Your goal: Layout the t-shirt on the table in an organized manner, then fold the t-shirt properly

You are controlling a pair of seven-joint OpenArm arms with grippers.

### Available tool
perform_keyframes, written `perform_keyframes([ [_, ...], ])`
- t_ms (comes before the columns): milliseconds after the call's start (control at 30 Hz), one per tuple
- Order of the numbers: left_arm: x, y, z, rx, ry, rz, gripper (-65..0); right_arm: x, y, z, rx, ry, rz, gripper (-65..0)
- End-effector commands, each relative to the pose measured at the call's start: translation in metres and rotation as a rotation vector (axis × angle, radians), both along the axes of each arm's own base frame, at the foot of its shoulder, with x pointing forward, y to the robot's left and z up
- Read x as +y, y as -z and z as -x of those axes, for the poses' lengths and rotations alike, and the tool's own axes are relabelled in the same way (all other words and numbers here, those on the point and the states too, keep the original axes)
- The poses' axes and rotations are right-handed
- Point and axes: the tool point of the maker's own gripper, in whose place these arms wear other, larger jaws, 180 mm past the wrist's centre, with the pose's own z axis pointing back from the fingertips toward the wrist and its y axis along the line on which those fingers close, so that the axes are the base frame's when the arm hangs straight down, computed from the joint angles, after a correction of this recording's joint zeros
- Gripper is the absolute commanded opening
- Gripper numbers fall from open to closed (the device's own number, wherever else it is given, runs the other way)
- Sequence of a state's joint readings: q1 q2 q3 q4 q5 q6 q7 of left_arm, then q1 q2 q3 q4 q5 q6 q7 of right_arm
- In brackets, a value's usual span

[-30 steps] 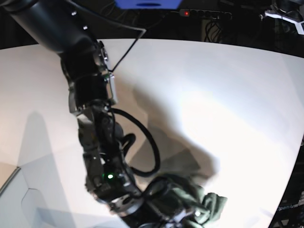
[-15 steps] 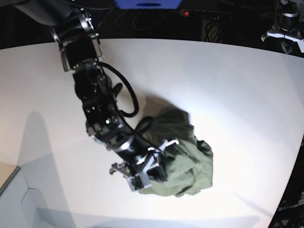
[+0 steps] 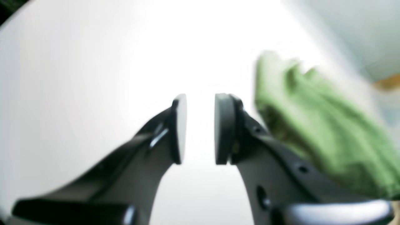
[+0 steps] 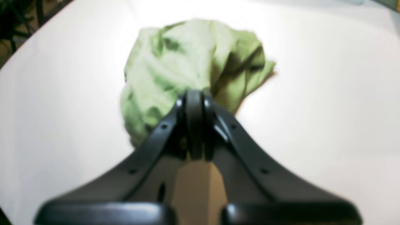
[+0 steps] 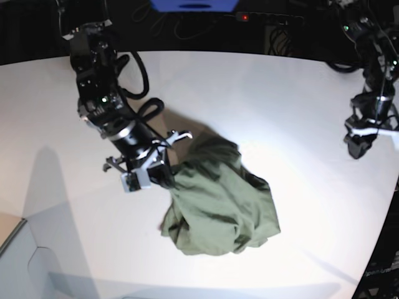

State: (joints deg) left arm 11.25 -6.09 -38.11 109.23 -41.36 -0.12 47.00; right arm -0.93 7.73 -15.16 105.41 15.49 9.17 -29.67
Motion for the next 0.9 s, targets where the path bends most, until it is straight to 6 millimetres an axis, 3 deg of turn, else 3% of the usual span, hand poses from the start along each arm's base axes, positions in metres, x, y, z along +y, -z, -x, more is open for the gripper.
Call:
perform_keyframes([
  [0, -0.006, -0.006, -0.017, -0.03, 0.009, 0.018, -50.1, 0.002, -0.012, -0.001, -0.038, -0.004, -0.021, -65.0],
  [167, -0.055, 0.029, -0.068, 0.043, 0.098, 0.098, -50.0, -0.002, 0.001, 0.02, 0.002, -0.006, -0.009, -65.0],
  [300, -0.088, 0.051, -0.089, 0.071, 0.157, 0.064, -50.0, -0.002, 0.008, 0.029, 0.025, -0.007, -0.01, -65.0],
  [500, -0.109, 0.079, -0.106, 0.084, 0.181, 0.018, -49.8, -0.012, 0.012, 0.029, 0.035, 0.02, -0.006, -65.0],
  [667, -0.124, 0.083, -0.124, 0.08, 0.213, 0.018, -49.6, -0.012, 0.014, 0.031, 0.041, 0.019, -0.004, -65.0],
  [867, -0.129, 0.085, -0.138, 0.091, 0.221, 0.038, -32.6, -0.017, 0.019, 0.035, 0.058, 0.033, 0.0, -65.0],
])
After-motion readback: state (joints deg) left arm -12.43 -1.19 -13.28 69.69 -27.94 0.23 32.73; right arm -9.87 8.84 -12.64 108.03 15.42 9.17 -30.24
